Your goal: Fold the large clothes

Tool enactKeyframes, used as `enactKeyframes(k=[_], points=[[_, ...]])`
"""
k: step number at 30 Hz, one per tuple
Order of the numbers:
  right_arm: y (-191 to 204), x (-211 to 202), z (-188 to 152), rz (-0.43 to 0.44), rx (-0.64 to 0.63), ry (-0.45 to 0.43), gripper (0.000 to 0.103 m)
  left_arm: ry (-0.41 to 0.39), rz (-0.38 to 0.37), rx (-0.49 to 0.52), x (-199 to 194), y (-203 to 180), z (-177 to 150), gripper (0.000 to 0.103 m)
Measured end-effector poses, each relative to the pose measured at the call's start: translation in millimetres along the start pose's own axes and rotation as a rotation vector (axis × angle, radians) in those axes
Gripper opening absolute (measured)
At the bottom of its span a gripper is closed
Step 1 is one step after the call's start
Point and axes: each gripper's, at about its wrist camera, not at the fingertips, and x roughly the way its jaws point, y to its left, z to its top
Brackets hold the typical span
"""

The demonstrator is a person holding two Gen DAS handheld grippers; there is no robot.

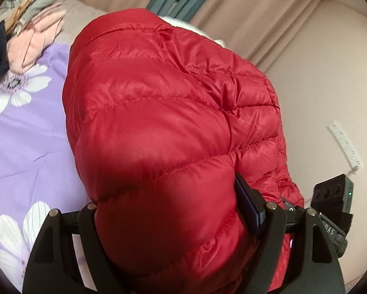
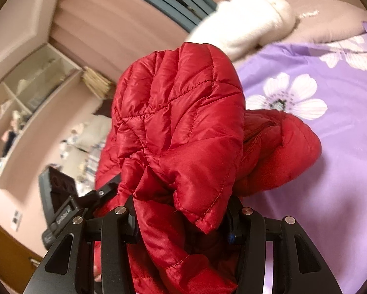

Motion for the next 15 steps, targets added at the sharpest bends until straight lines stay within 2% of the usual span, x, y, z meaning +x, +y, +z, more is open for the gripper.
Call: enactKeyframes(k=[4,6,8,11,15], points=[[-38,52,-6,-0.046,0.056,0.069,0.051,0.049,0.071,-0.062,41,46,-13,0.082],[-52,73,-15,-0.102,0.048,0.084,0.053,0.068,0.099,-0.060,56,63,-26,0.087],[-70,94,-28,-0.146,0.059,0.111,0.061,0.077,0.086,-0.063,61,77,-37,0.091],[-86,98,-42,-0.080,0.095,0.069,0.062,0.078,0.018,-0.118,63,94,-47,0.095],[-71,97,-46,-0.145,0.003,0.067,0.062,0.055,0.048,-0.108,58,89,-54,0.095]])
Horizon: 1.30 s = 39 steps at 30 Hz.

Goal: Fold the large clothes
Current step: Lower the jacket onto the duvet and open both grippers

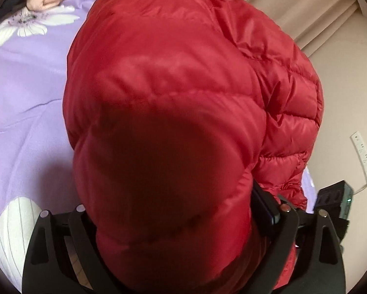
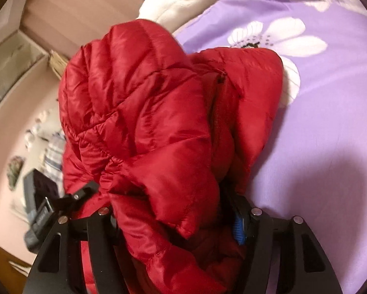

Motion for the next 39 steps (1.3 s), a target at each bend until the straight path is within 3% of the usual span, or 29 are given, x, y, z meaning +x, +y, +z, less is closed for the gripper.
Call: enactKeyframes(k=[3,6,11,14,17,21,23,26,31,35,39], points=[[-1,-2,0,0.005,0.018,0.012,0.062,-0.008,0.033,0.010,-7,-7,-3,0.097],[1,-10,6,-0.042,0.082,0.048,0.064,0.014,0.081,-0.050,-23,-13,-2,0.097],[15,-49,15,-0.099,0.099,0.080,0.064,0.019,0.099,-0.114,-84,-27,-5,0.085],[25,-85,15,-0.111,0.098,0.045,0.065,-0.038,0.129,-0.110,-130,-35,-4,0.080],[36,-122,18,-0.081,0.096,-0.022,0.064,-0.129,0.132,-0.055,-176,-51,-2,0.077],[65,-159,19,-0.108,0.034,-0.102,0.064,-0.220,0.261,0.110,-221,-86,-1,0.066],[79,-167,15,-0.113,-0.007,-0.133,0.064,-0.260,0.327,0.204,-236,-98,-9,0.052],[103,-170,14,-0.090,-0.076,-0.136,0.064,-0.299,0.355,0.254,-238,-92,-19,0.046],[132,-163,7,-0.133,-0.182,-0.130,0.050,-0.371,0.362,0.285,-232,-83,-11,0.039],[142,-155,9,-0.148,-0.262,-0.132,0.037,-0.350,0.375,0.289,-216,-79,1,0.028],[145,-137,17,-0.156,-0.289,-0.106,0.032,-0.346,0.393,0.245,-197,-65,15,0.022]])
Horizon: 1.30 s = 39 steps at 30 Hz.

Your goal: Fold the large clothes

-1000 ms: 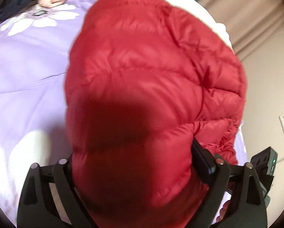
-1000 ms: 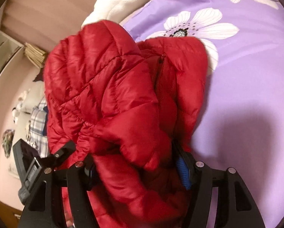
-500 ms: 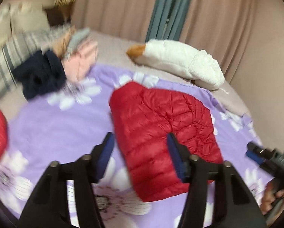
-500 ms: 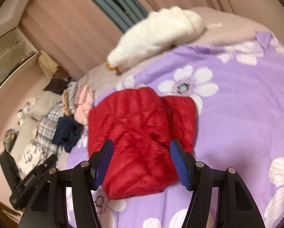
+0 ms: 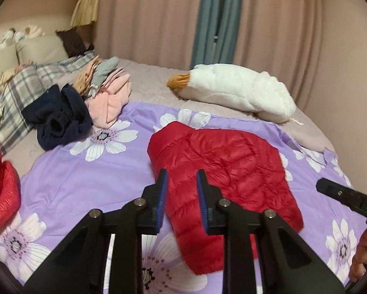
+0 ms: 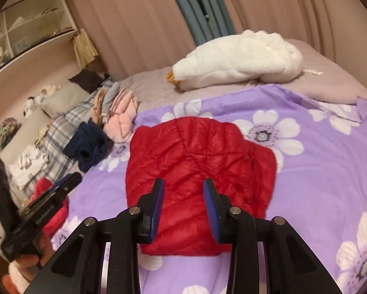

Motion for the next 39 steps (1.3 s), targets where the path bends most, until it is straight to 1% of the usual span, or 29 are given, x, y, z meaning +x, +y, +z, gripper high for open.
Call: enactKeyframes(k=[2,4,5,7,8,9,10,11,12,13,14,15,16,17,18,19,21,23,24,27,30,32,36,39], points=[[-1,12,4,-0.007,-0.006,0.008,0.029,0.041,-0.030,-0.049,21,8,3,0.020],[-2,29,9,-0.023,-0.003,0.021,0.029,0.068,-0.049,-0.087,40,12,7,0.020],[-5,37,13,-0.014,0.004,0.029,0.029,0.081,-0.064,-0.104,50,14,10,0.017],[-12,58,21,0.018,0.040,0.056,0.029,0.094,-0.144,-0.172,67,20,19,0.018],[-17,67,25,0.043,0.071,0.068,0.029,0.101,-0.196,-0.219,77,23,23,0.018],[-24,80,31,0.093,0.123,0.084,0.029,0.123,-0.234,-0.252,91,24,28,0.019],[-29,90,35,0.117,0.154,0.090,0.029,0.149,-0.212,-0.242,108,21,31,0.021],[-34,101,40,0.120,0.179,0.093,0.029,0.170,-0.148,-0.206,125,15,33,0.019],[-42,117,46,0.090,0.203,0.101,0.029,0.190,-0.068,-0.159,147,9,32,0.017],[-47,129,47,0.062,0.216,0.113,0.029,0.214,-0.015,-0.131,168,5,28,0.017],[-53,143,47,0.039,0.225,0.132,0.028,0.257,0.004,-0.120,195,2,17,0.017],[-59,158,45,0.021,0.226,0.156,0.022,0.287,0.014,-0.120,212,0,5,0.018],[-64,175,40,-0.005,0.210,0.180,0.016,0.321,0.045,-0.110,231,-3,-10,0.016],[-68,192,33,-0.026,0.185,0.195,0.008,0.335,0.097,-0.076,250,-10,-26,0.012],[-71,206,26,-0.020,0.168,0.207,0.007,0.312,0.116,-0.056,255,-13,-31,0.010],[-73,212,24,-0.009,0.165,0.203,0.006,0.293,0.102,-0.068,259,-13,-32,0.007],[-81,220,19,0.000,0.175,0.164,0.000,0.314,0.041,-0.129,266,-5,-29,0.007],[-93,224,11,0.016,0.228,0.134,0.000,0.329,0.004,-0.148,271,0,-29,0.006],[-98,226,7,0.045,0.252,0.130,0.000,0.330,-0.005,-0.150,272,2,-29,0.006],[-101,223,8,0.061,0.258,0.126,0.000,0.303,0.009,-0.137,267,-1,-31,0.006],[-93,219,7,0.023,0.219,0.114,0.000,0.292,0.024,-0.118,267,-4,-32,0.006],[-93,221,8,0.016,0.213,0.112,0.000,0.289,0.025,-0.117,269,-3,-32,0.006],[-97,223,6,0.035,0.223,0.100,0.000,0.278,0.025,-0.117,269,-2,-32,0.006],[-103,226,5,0.070,0.252,0.091,0.000,0.271,0.021,-0.124,270,-2,-33,0.006]])
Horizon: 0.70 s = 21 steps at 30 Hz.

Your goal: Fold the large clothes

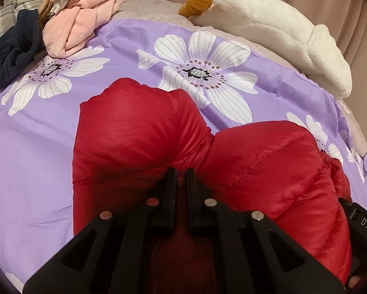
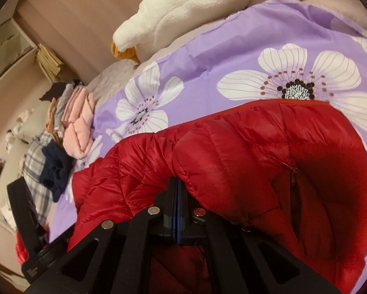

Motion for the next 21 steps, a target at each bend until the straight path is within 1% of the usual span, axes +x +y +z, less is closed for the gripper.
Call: enactKeyframes(k=[9,13,15,16,18,19,20,21], points=[[-5,-2,-3,0.028,0.009,-0.022,0.000,-0.018,-0.004,-0.007,1,-1,-1,0.006],[-4,-2,-3,0.024,0.007,-0.018,0.000,-0.038,-0.006,-0.020,-4,0,-4,0.006],[-1,-7,-3,0.001,0.008,0.001,0.000,-0.048,-0.007,-0.035,-14,3,-9,0.007],[2,-14,-4,-0.016,0.019,0.010,0.000,-0.054,0.012,-0.026,-22,2,-11,0.008],[8,-34,-8,-0.019,0.046,0.007,0.000,-0.083,0.066,0.030,-46,-5,-17,0.008],[10,-46,-11,-0.011,0.058,0.005,0.000,-0.107,0.073,0.061,-63,-9,-21,0.007],[11,-57,-13,-0.004,0.064,0.001,0.000,-0.118,0.063,0.070,-76,-11,-23,0.007],[11,-67,-16,0.000,0.068,0.002,0.000,-0.117,0.032,0.065,-92,-14,-26,0.007]])
